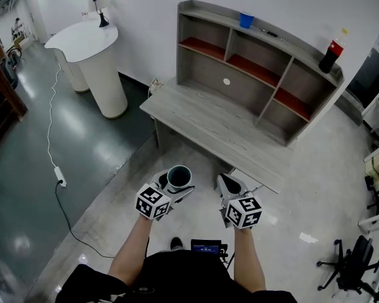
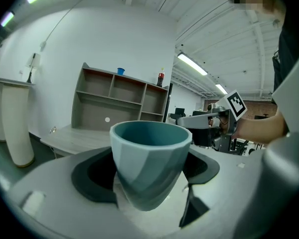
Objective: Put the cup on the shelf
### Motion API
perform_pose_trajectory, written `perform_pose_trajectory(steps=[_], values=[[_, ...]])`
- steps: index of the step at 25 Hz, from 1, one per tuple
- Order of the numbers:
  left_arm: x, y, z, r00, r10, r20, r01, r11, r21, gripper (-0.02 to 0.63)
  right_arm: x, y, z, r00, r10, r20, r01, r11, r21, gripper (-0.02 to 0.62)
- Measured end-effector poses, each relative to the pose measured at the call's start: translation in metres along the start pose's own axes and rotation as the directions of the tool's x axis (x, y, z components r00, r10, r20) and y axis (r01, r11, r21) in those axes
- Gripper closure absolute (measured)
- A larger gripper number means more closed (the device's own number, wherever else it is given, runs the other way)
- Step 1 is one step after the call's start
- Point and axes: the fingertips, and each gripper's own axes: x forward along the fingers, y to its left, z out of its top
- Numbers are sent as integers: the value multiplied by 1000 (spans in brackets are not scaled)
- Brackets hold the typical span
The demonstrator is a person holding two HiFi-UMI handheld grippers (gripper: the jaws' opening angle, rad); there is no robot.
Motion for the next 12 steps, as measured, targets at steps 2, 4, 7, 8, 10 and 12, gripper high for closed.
perform_pose_trajectory(steps=[2,4,7,8,10,12], values=[[-2,9,0,1000,-5,0,5,1000,-1,206,8,3,1,1000,-1,4,1,1000,5,598],[-3,16,0,1000,-9,-1,9,1000,-2,206,15,6,2,1000,-2,5,2,1000,7,598],[-7,24,0,1000,-12,0,12,1000,-6,206,24,9,3,1000,-6,3,6,1000,9,598],[-8,27,-1,1000,-12,2,12,1000,-9,206,27,10,3,1000,-7,1,7,1000,9,598],[-10,31,-1,1000,-10,6,10,1000,-15,206,31,13,3,1000,-7,-2,7,1000,8,598],[-11,34,-1,1000,-9,7,9,1000,-19,206,33,15,4,1000,0,4,0,1000,13,598]])
